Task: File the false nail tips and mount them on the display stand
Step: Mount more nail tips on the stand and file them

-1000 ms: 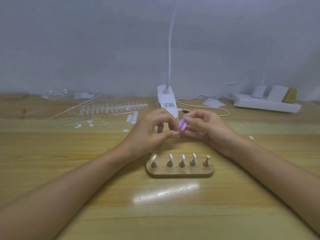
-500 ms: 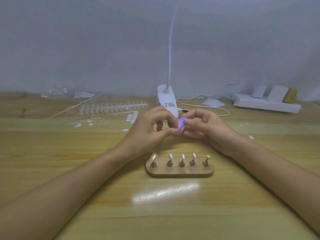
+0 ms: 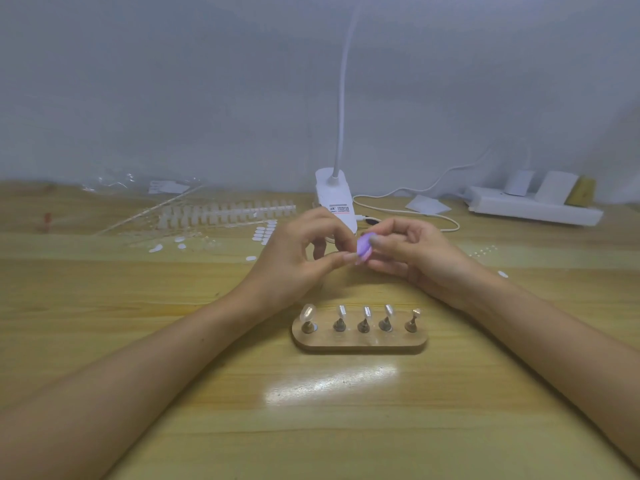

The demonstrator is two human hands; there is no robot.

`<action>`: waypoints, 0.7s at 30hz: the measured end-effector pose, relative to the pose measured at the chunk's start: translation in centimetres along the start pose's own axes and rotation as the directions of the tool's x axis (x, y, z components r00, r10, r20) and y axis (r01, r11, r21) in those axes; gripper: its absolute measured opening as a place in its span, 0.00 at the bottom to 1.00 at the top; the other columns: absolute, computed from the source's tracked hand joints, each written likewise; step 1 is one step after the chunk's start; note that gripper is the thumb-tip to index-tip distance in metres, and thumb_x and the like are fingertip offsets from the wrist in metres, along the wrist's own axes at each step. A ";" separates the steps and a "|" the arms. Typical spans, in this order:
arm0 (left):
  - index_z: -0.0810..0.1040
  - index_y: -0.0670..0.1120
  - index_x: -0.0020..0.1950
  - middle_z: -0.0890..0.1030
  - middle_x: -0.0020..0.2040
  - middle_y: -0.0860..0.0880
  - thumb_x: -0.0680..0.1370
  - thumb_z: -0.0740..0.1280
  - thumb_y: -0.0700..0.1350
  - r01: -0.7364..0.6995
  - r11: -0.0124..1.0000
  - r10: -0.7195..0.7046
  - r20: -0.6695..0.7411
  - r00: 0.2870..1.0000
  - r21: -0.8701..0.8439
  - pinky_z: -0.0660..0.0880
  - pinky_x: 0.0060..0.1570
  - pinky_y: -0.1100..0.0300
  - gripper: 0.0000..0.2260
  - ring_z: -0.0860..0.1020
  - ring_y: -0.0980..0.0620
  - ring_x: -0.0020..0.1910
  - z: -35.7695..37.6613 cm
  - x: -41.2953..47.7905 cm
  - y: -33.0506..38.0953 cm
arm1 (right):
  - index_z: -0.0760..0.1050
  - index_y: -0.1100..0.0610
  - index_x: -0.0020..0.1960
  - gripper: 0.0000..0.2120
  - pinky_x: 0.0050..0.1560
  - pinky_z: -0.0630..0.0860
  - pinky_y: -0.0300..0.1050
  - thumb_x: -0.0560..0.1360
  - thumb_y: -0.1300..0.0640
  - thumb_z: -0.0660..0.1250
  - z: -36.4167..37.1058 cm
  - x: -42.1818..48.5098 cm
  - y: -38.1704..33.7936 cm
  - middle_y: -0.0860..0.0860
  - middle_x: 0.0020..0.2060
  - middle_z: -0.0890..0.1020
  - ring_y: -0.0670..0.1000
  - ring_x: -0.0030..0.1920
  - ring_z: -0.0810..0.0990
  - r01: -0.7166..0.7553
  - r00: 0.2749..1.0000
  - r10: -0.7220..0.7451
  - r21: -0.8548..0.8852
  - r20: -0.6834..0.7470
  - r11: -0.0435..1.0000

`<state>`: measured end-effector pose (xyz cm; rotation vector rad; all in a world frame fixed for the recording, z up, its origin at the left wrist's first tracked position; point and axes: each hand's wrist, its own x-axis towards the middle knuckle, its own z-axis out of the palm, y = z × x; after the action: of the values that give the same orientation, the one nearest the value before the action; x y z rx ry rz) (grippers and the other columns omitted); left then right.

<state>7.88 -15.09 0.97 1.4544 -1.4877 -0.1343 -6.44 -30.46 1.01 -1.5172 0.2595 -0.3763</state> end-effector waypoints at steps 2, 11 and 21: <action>0.80 0.45 0.40 0.78 0.43 0.52 0.74 0.73 0.36 -0.006 1.000 0.006 -0.041 0.999 0.009 0.65 0.36 0.74 0.06 0.71 0.60 0.35 -0.1 0.0 0.0 | 0.80 0.56 0.47 0.05 0.50 0.81 0.43 0.73 0.60 0.74 0.2 -0.1 0.0 0.60 0.47 0.86 0.54 0.48 0.86 -0.024 0.994 0.031 -0.069 0.106 0.997; 0.81 0.44 0.41 0.78 0.43 0.52 0.74 0.74 0.37 -0.014 1.000 0.014 -0.004 1.000 0.012 0.65 0.36 0.74 0.05 0.71 0.57 0.35 -0.1 0.0 0.0 | 0.80 0.57 0.47 0.05 0.49 0.81 0.41 0.72 0.60 0.73 0.3 0.0 0.1 0.59 0.46 0.86 0.53 0.48 0.86 -0.023 0.995 0.026 -0.035 0.098 0.999; 0.81 0.46 0.41 0.77 0.43 0.55 0.74 0.74 0.39 -0.003 0.998 0.002 0.024 1.000 0.059 0.65 0.37 0.71 0.05 0.70 0.56 0.36 0.1 -0.1 -0.3 | 0.74 0.68 0.58 0.17 0.47 0.81 0.37 0.74 0.60 0.69 -0.7 -0.4 -0.4 0.58 0.48 0.86 0.51 0.51 0.86 0.012 0.995 -0.001 0.112 -0.098 0.994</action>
<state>8.01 -15.14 0.72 1.5024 -1.5240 -0.1077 -7.08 -30.93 1.39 -1.3916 0.3051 -0.4638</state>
